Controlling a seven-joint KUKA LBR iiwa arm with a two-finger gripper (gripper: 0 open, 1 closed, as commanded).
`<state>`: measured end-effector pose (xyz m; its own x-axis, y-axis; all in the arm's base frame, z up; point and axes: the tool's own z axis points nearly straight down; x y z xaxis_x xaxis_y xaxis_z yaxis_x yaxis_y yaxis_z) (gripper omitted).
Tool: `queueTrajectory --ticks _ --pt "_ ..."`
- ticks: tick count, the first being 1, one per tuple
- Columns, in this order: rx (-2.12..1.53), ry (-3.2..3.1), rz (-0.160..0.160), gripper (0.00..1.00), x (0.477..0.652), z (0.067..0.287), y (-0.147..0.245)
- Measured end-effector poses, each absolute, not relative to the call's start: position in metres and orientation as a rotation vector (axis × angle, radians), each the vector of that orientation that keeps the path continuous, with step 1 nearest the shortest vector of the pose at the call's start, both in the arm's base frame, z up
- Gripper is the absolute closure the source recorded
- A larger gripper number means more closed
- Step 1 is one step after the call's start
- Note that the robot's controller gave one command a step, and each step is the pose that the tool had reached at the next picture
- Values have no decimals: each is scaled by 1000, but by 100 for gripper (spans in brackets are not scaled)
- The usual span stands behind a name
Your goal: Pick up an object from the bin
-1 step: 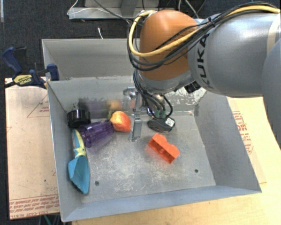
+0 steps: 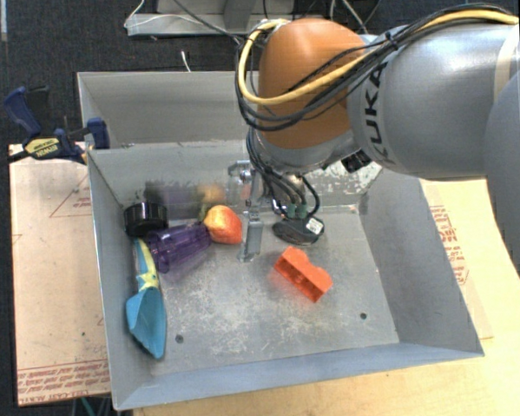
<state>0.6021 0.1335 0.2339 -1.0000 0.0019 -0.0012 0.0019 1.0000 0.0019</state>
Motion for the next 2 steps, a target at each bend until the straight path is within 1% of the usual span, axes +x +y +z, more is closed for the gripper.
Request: queueTrajectory --ticks 1,2 --pt "104 3138 6 0 589 208 152" --pt "95 3150 1 0 587 228 148"
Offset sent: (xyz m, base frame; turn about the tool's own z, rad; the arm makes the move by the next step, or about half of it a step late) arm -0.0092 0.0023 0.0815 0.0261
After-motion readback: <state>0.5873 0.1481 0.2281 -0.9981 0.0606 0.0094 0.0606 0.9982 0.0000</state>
